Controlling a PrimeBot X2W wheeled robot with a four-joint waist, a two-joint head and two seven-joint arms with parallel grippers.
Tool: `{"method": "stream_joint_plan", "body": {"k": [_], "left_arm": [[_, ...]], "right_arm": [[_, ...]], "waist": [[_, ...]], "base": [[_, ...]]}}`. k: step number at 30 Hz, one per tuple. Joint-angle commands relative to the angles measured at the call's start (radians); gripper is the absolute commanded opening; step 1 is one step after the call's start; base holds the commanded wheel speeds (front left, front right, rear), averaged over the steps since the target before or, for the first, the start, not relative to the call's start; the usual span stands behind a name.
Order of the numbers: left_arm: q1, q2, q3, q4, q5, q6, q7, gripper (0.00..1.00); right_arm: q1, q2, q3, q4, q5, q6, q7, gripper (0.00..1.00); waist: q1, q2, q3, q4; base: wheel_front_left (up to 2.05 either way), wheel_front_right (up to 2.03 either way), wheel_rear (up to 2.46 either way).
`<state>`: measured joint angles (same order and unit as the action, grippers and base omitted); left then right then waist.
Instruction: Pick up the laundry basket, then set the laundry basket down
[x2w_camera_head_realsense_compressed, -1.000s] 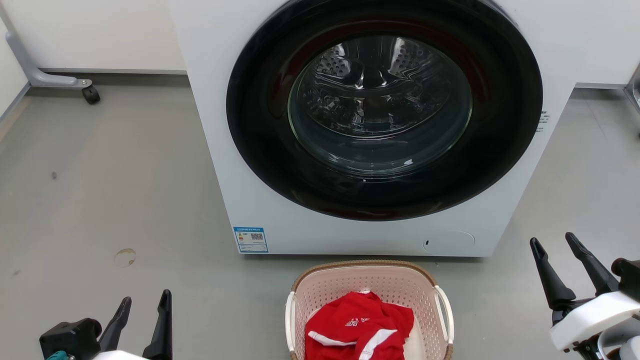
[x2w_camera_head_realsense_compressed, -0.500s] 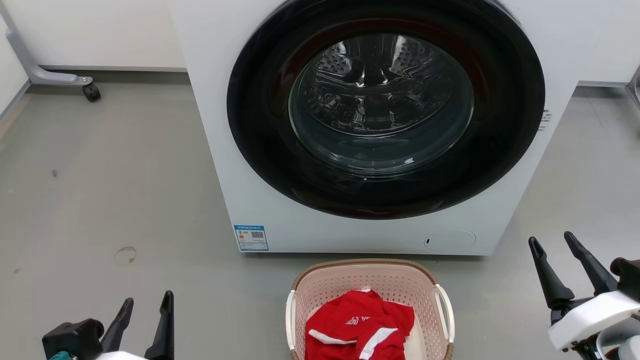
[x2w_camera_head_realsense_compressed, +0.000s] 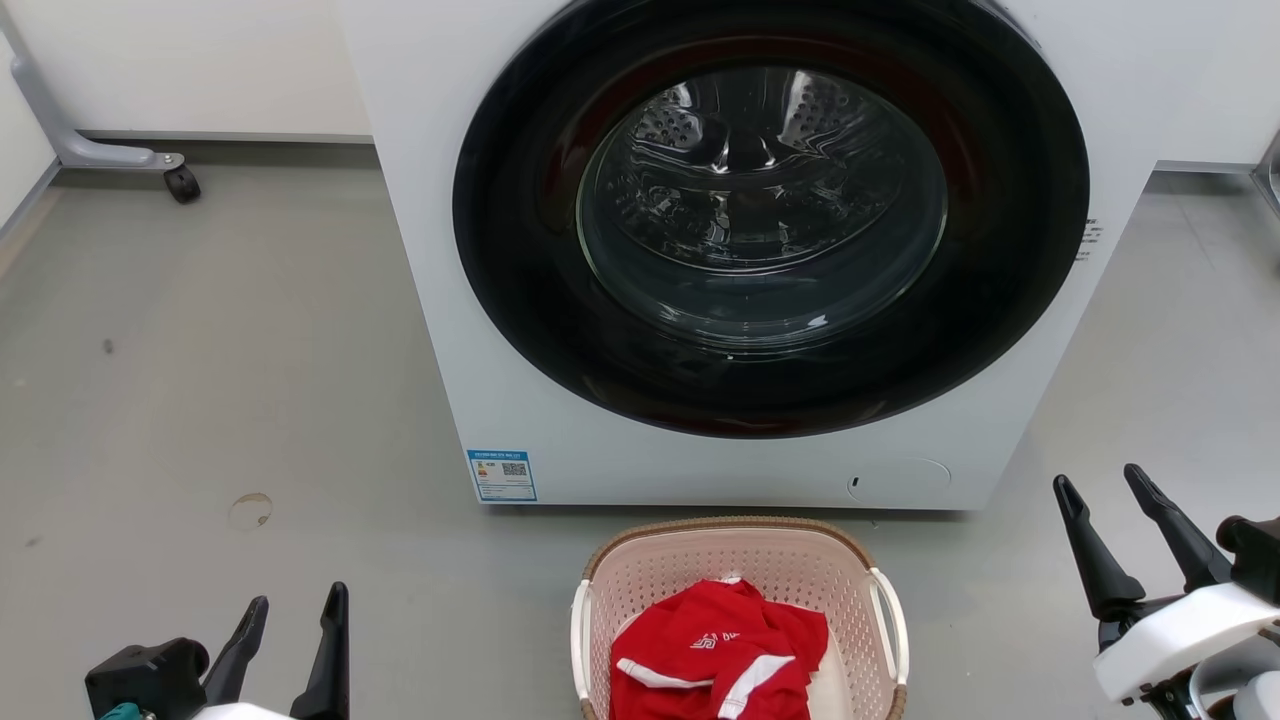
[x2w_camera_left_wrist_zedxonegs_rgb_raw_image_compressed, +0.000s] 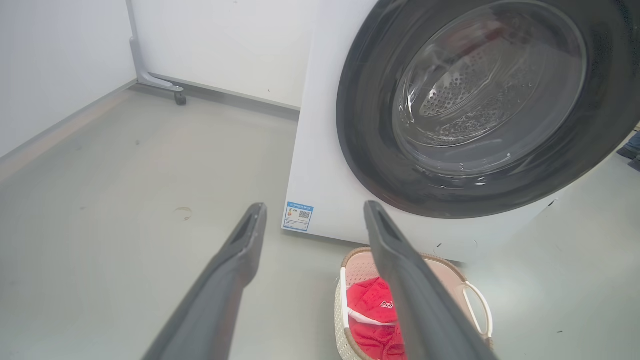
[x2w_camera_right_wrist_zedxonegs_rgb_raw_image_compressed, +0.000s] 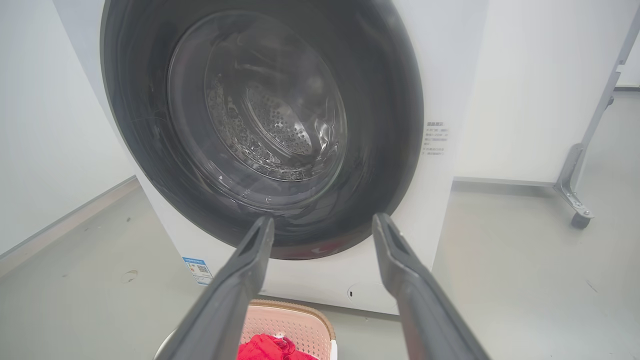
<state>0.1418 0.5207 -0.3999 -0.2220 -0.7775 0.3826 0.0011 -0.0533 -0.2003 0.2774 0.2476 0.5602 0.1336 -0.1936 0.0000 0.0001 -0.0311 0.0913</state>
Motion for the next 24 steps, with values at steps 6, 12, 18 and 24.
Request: {"method": "stream_joint_plan", "body": {"k": [6, 12, 18, 24], "left_arm": [[-0.049, 0.025, 0.041, -0.022, -0.005, 0.003, -0.002, 1.00], [0.001, -0.002, -0.017, 0.025, 0.017, 0.001, -0.001, 0.00], [-0.003, -0.037, -0.010, 0.053, -0.016, -0.016, 0.001, 0.00], [-0.012, -0.053, 0.010, 0.070, -0.051, -0.037, 0.004, 0.00]], "right_arm": [[-0.022, -0.024, 0.021, -0.028, -0.006, -0.003, -0.004, 1.00], [0.008, 0.016, 0.010, 0.017, 0.002, 0.000, 0.000, 0.00], [0.023, 0.038, 0.001, 0.027, 0.042, 0.000, 0.010, 0.00], [0.020, 0.041, -0.013, 0.026, 0.085, 0.000, 0.022, 0.00]], "waist": [[0.0000, -0.0001, 0.002, -0.003], [0.0000, -0.0001, 0.003, -0.005], [0.0012, -0.0001, 0.003, -0.009], [0.0007, -0.0001, 0.004, -0.012]], "base": [[0.00, 0.00, 0.00], [0.00, 0.00, 0.00], [0.00, 0.00, 0.00], [0.00, 0.00, 0.00]]}}
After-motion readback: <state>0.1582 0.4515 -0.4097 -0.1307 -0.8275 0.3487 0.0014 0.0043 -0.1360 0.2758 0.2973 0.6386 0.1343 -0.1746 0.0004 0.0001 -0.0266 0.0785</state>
